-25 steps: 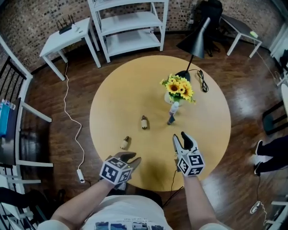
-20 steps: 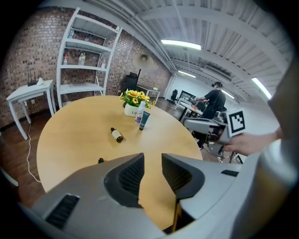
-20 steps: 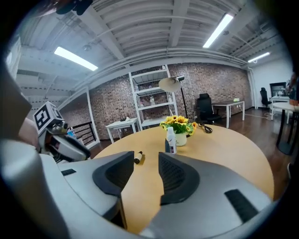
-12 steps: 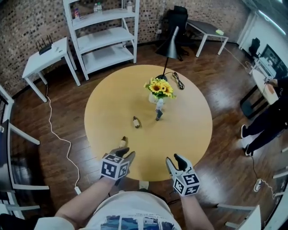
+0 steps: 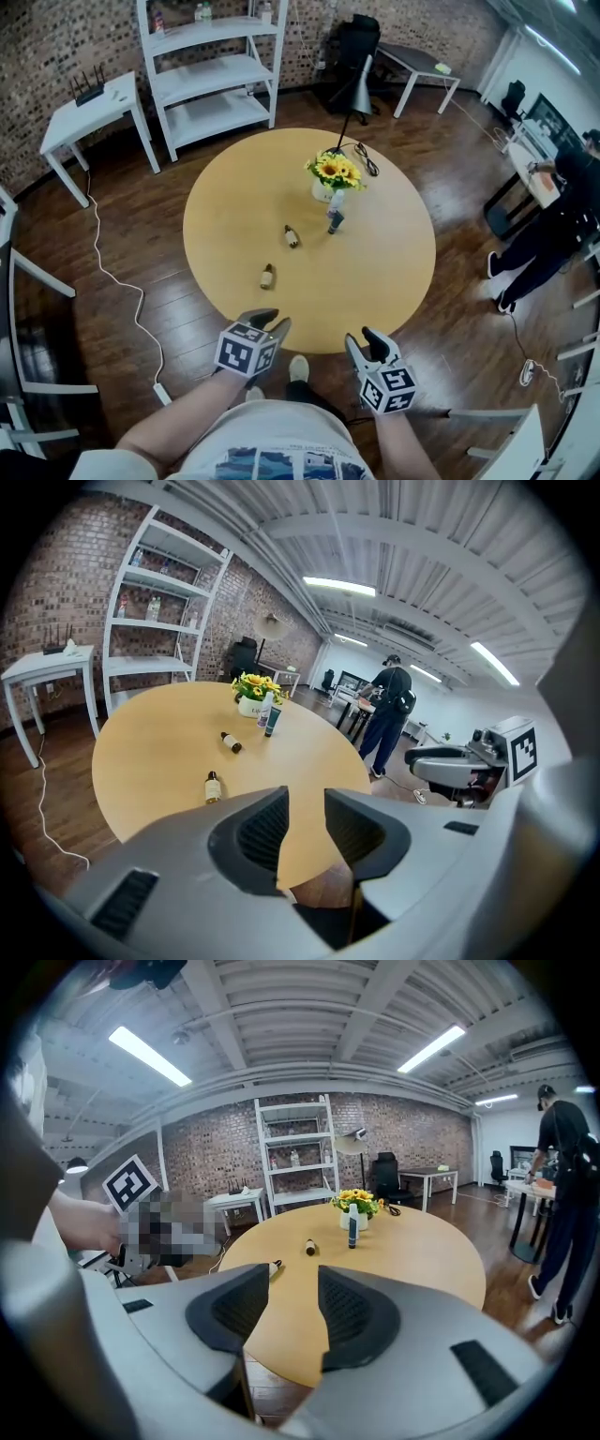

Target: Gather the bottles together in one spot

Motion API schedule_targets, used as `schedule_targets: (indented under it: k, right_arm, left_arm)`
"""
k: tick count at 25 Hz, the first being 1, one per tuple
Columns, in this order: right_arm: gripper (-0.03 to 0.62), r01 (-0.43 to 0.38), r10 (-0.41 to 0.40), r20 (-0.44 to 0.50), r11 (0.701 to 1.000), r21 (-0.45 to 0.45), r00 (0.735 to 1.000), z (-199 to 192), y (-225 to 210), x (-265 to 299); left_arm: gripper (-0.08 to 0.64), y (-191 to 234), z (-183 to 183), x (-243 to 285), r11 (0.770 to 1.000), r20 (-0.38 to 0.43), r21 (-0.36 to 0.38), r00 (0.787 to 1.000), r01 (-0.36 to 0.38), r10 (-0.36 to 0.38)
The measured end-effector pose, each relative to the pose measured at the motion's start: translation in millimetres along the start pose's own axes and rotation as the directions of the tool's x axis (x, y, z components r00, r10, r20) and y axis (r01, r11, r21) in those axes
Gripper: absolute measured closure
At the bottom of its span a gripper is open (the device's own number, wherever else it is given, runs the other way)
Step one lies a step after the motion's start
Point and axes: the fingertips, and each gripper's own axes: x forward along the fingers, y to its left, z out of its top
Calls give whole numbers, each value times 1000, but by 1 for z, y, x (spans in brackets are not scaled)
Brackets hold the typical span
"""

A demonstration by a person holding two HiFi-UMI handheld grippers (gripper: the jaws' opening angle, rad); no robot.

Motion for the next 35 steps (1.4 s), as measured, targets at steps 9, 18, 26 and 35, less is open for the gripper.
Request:
schedule_targets:
  k: [9, 18, 26, 35]
  right_arm:
    - [401, 9, -9, -34, 1000, -3, 999, -17, 33, -21]
    - [309, 13, -12, -78, 1000, 20, 997, -31, 21, -27]
    - [308, -17, 14, -116, 999, -30, 993, -15, -18, 3]
    - [308, -68, 64, -141, 997, -28, 988, -1, -74, 30]
  left_arm:
    - [437, 8, -44, -23, 1000, -39, 21, 999, 17, -16]
    - [403, 70, -51, 12, 995, -102, 26, 990, -98, 100]
    - [350, 129, -32, 81, 985, -196, 27, 965, -170, 172]
    - [351, 186, -43, 156, 961, -378, 61, 885, -268, 271]
